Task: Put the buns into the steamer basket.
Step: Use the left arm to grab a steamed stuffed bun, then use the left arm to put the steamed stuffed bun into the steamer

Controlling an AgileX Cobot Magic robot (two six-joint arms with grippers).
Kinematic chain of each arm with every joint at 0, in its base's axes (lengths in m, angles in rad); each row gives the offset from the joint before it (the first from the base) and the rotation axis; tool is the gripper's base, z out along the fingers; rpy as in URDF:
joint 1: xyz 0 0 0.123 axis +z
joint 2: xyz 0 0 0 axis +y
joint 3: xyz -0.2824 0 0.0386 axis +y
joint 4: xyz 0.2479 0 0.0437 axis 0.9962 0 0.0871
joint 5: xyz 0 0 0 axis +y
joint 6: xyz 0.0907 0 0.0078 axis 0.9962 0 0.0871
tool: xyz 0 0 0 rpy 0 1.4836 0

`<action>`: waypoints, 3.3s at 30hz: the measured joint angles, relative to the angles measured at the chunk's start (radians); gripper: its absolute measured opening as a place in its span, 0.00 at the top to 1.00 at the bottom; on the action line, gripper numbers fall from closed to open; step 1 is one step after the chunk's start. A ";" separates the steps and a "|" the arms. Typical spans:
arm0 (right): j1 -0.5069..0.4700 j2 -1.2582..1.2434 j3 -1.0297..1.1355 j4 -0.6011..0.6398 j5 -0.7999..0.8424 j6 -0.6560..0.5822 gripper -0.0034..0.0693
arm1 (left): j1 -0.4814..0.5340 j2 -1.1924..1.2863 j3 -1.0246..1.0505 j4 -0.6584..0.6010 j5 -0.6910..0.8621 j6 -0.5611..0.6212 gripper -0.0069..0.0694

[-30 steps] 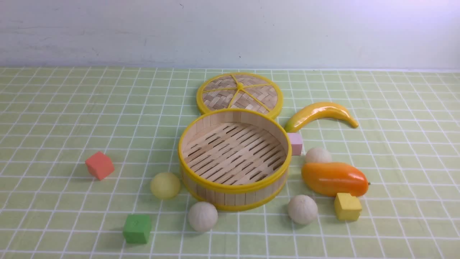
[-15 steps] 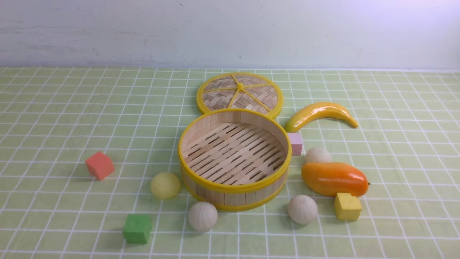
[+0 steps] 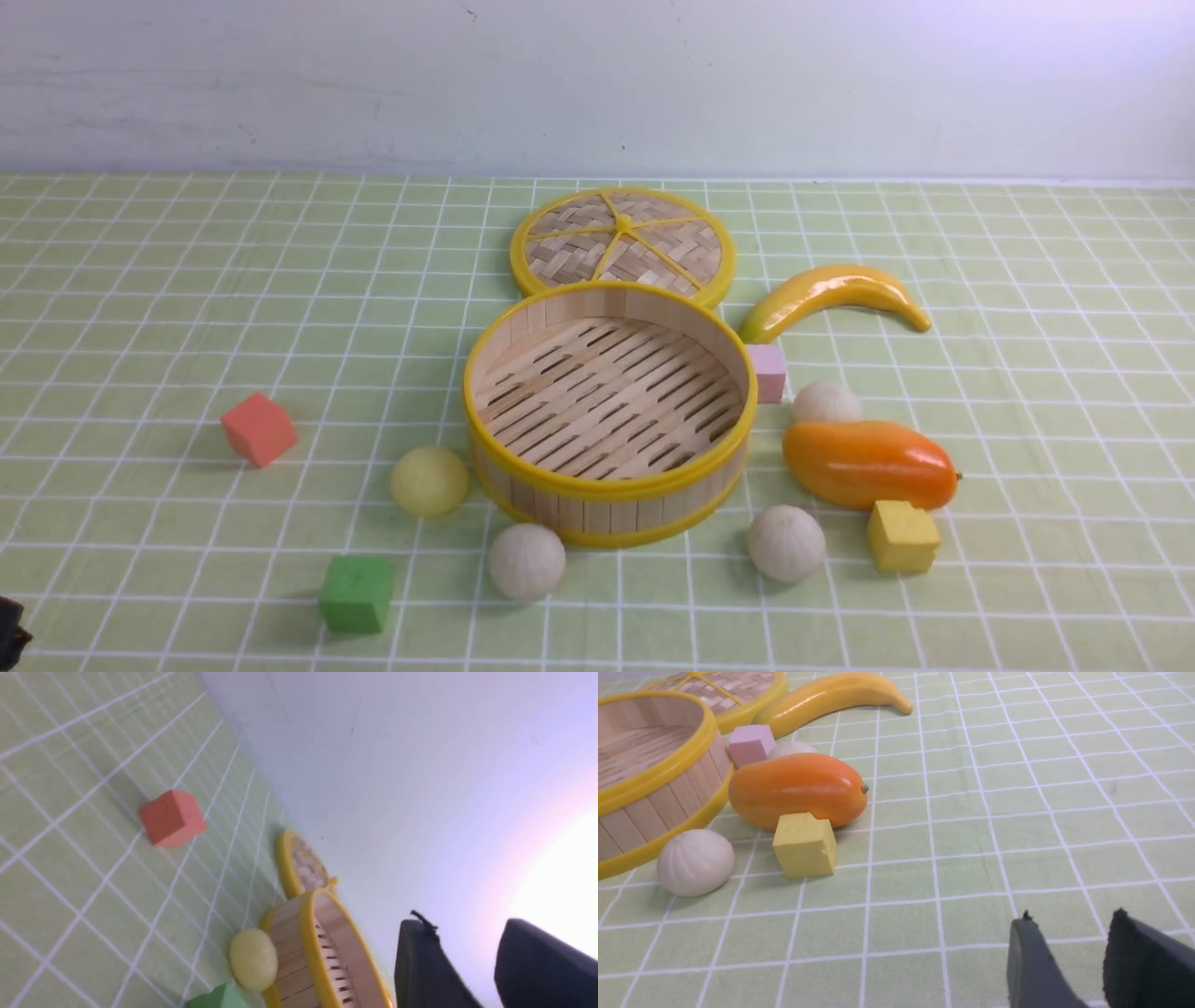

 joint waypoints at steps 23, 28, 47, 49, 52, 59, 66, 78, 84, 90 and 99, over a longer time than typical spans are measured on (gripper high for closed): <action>0.000 0.000 0.000 0.000 0.000 0.000 0.62 | -0.113 1.232 -0.956 0.096 0.953 0.732 0.93; 0.000 0.000 0.000 0.000 0.000 0.000 0.62 | -0.119 1.449 -1.114 0.080 0.935 0.791 0.93; 0.000 0.000 0.000 0.000 0.000 0.000 0.62 | -0.254 1.830 -1.422 0.390 0.903 0.677 0.75; 0.000 0.000 0.000 0.000 0.000 0.000 0.62 | -0.244 1.852 -1.425 0.383 0.892 0.708 0.65; 0.000 0.000 0.000 0.000 0.000 0.000 0.62 | -0.241 1.877 -1.425 0.369 0.871 0.741 0.54; 0.000 0.000 0.000 0.000 0.000 0.000 0.62 | -0.241 1.921 -1.426 0.359 0.816 0.767 0.48; 0.000 0.000 0.000 0.000 0.000 0.000 0.62 | -0.241 1.965 -1.426 0.361 0.797 0.769 0.55; 0.000 0.000 0.000 0.000 0.000 0.000 0.62 | -0.241 1.966 -1.426 0.378 0.766 0.769 0.93; 0.000 0.000 0.000 0.000 0.000 0.000 0.62 | -0.241 1.889 -1.426 0.393 0.808 0.729 0.93; 0.000 0.000 0.000 0.000 0.000 0.000 0.62 | -0.304 1.714 -1.436 0.419 0.818 0.717 0.93; 0.000 0.000 0.000 -0.001 0.000 0.000 0.62 | -0.387 1.873 -1.573 0.438 0.734 0.661 0.93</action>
